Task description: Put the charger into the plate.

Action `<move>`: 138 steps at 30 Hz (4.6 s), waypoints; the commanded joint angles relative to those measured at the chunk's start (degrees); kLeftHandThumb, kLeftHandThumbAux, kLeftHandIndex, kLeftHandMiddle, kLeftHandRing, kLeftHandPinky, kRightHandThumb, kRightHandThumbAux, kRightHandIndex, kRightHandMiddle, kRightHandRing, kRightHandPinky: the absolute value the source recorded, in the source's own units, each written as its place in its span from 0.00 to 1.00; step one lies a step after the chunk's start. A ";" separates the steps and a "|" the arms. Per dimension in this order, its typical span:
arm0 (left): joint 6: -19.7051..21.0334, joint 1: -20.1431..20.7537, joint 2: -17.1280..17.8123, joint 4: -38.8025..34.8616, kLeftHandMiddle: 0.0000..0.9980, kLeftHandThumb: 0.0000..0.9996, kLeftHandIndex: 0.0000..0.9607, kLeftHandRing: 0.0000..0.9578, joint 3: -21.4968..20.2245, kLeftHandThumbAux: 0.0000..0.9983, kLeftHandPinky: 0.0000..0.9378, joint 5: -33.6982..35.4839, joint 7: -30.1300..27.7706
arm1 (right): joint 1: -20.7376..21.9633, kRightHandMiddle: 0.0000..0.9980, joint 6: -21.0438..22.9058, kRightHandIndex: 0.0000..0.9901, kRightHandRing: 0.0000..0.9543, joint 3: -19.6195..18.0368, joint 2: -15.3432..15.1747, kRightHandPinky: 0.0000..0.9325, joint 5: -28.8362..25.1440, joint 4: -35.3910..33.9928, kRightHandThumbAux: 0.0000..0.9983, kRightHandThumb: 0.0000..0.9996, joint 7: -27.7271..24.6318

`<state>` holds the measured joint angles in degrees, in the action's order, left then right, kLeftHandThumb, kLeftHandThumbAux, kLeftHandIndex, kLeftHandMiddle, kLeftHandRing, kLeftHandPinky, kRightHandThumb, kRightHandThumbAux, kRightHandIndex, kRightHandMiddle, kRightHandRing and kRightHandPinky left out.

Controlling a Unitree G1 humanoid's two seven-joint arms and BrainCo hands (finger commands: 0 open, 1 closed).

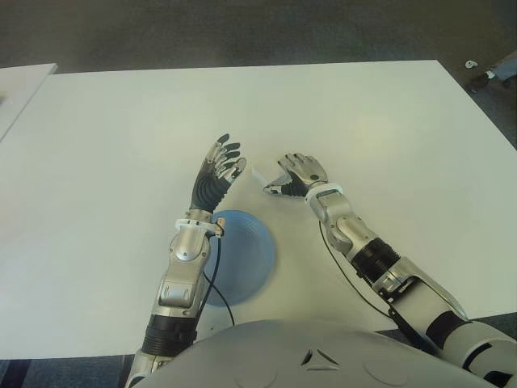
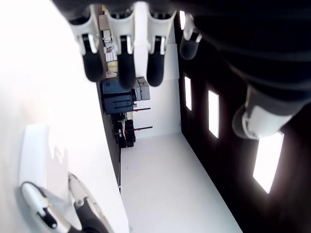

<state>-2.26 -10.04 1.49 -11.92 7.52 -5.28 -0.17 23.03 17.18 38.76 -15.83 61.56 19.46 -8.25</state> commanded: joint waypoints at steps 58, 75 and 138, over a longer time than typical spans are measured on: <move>0.37 -0.94 0.71 -0.24 0.21 0.01 0.00 0.22 -0.15 0.51 0.21 -0.22 -0.31 | -4.98 0.14 2.31 0.09 0.16 2.01 2.83 0.25 1.55 1.71 0.30 0.39 7.12; 0.50 -0.99 1.01 -0.03 0.22 0.01 0.00 0.23 -0.51 0.51 0.23 0.02 -0.48 | -6.87 0.57 -2.08 0.42 0.79 -0.07 4.50 0.86 -1.50 3.90 0.67 0.84 23.09; -0.32 -0.95 1.08 0.27 0.22 0.01 0.00 0.23 -0.81 0.51 0.23 0.57 -0.44 | -7.06 0.52 -7.47 0.40 0.87 -13.72 2.85 0.90 -12.62 -15.96 0.68 0.85 21.13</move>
<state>-2.40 -10.39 2.48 -12.54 7.02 -4.97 -0.18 17.85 8.50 25.35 -13.70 49.52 4.61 14.54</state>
